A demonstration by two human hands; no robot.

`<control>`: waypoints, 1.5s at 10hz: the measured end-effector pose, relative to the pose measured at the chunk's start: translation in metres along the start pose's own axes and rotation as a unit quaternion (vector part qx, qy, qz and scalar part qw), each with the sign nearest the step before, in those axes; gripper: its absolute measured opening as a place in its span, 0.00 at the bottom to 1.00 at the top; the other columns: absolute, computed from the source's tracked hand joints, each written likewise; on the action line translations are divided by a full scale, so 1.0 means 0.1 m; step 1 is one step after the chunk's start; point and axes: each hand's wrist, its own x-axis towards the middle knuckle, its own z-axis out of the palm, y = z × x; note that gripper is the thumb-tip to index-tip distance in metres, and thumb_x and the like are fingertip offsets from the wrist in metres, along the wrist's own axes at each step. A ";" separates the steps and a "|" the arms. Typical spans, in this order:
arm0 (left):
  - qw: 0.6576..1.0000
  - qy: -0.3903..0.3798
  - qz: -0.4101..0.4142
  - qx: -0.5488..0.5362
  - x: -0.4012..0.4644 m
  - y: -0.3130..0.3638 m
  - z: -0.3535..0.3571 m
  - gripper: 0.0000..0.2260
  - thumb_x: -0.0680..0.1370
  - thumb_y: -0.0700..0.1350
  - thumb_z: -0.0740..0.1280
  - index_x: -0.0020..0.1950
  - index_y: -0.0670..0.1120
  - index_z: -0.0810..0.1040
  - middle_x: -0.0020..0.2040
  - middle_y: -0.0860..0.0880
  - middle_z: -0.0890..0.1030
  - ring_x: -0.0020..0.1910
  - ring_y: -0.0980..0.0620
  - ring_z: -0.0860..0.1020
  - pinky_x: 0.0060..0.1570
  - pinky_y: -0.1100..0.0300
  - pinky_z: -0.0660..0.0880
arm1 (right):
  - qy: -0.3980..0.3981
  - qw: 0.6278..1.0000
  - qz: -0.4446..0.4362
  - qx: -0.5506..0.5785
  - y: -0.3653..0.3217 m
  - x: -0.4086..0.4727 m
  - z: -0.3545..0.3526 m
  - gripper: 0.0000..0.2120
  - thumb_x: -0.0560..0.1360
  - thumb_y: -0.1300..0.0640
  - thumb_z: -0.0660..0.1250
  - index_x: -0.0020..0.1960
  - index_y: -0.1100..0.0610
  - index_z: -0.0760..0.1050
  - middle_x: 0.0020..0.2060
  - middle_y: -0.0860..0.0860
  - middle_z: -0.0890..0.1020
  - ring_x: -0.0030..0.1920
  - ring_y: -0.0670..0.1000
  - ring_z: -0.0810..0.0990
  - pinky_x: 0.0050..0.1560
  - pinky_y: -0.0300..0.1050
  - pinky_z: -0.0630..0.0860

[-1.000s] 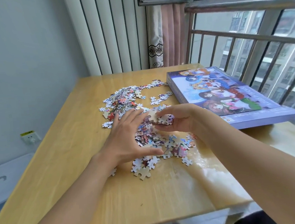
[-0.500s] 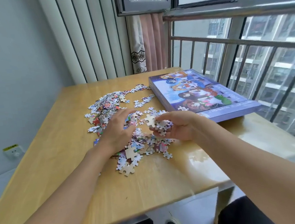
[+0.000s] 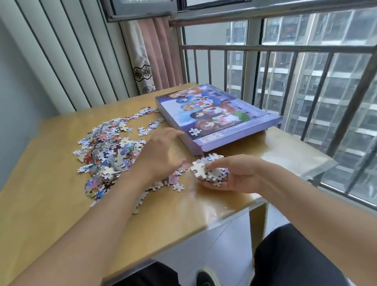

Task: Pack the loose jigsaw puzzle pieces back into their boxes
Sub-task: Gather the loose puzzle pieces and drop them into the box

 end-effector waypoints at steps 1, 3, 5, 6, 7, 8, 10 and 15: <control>0.999 -0.005 0.029 0.028 0.17 0.20 0.15 0.34 0.67 0.53 0.79 0.70 0.49 0.73 0.69 0.49 0.74 0.69 0.48 0.70 0.69 0.50 0.68 | 0.032 0.999 -0.001 0.010 -0.12 -0.06 -0.27 0.22 0.75 0.71 0.69 0.68 0.67 0.70 0.64 0.66 0.76 0.56 0.62 0.82 0.42 0.53 0.85; 0.998 0.056 -0.030 -0.022 0.57 0.35 0.30 0.10 0.79 0.50 0.69 0.57 0.49 0.84 0.56 0.48 0.83 0.54 0.44 0.79 0.51 0.49 0.77 | 0.089 0.994 -0.037 0.042 -0.47 -0.01 -0.45 0.16 0.74 0.72 0.70 0.60 0.66 0.73 0.64 0.65 0.75 0.59 0.63 0.81 0.38 0.56 0.85; 0.974 0.140 -0.083 -0.157 0.76 0.41 -0.02 0.13 0.79 0.49 0.69 0.58 0.42 0.84 0.52 0.47 0.85 0.51 0.49 0.81 0.50 0.56 0.76 | 0.086 0.989 -0.068 0.103 -0.93 0.09 -0.20 0.03 0.79 0.70 0.66 0.52 0.67 0.72 0.48 0.65 0.76 0.53 0.61 0.79 0.50 0.53 0.84; 0.972 0.136 -0.085 -0.171 0.81 0.40 -0.17 0.12 0.80 0.49 0.69 0.58 0.43 0.84 0.50 0.48 0.85 0.50 0.49 0.81 0.48 0.57 0.75 | 0.091 0.986 -0.091 0.102 -1.10 0.03 0.00 0.02 0.79 0.70 0.65 0.50 0.67 0.73 0.48 0.64 0.76 0.57 0.60 0.77 0.49 0.54 0.83; 0.967 0.128 -0.099 -0.197 0.85 0.42 -0.30 0.12 0.80 0.49 0.69 0.55 0.43 0.85 0.48 0.48 0.84 0.46 0.52 0.78 0.45 0.56 0.73 | 0.113 0.983 -0.122 0.083 -1.26 0.00 0.14 0.03 0.80 0.71 0.63 0.47 0.67 0.72 0.46 0.62 0.75 0.57 0.61 0.76 0.62 0.54 0.78; 0.962 0.120 -0.091 -0.227 0.92 0.43 -0.46 0.11 0.80 0.49 0.69 0.59 0.47 0.84 0.51 0.51 0.84 0.51 0.53 0.80 0.53 0.59 0.76 | 0.143 0.977 -0.139 0.067 -1.42 0.08 0.22 0.08 0.81 0.73 0.59 0.59 0.68 0.69 0.55 0.62 0.72 0.64 0.64 0.73 0.64 0.56 0.76; 0.950 0.132 -0.086 -0.269 1.07 0.49 -0.74 0.09 0.80 0.49 0.69 0.57 0.49 0.84 0.50 0.55 0.84 0.54 0.55 0.81 0.57 0.61 0.74 | 0.151 0.959 -0.238 -0.008 -1.61 0.10 0.44 0.05 0.80 0.72 0.58 0.50 0.65 0.70 0.51 0.59 0.76 0.51 0.59 0.76 0.53 0.44 0.77; 0.951 0.188 -0.060 -0.240 1.08 0.54 -0.78 0.10 0.80 0.50 0.69 0.57 0.48 0.84 0.45 0.58 0.82 0.52 0.54 0.81 0.58 0.57 0.76 | 0.270 0.779 -0.326 -0.463 -1.74 0.14 0.06 0.28 0.71 0.70 0.75 0.70 0.63 0.73 0.63 0.58 0.77 0.52 0.62 0.83 0.33 0.39 0.82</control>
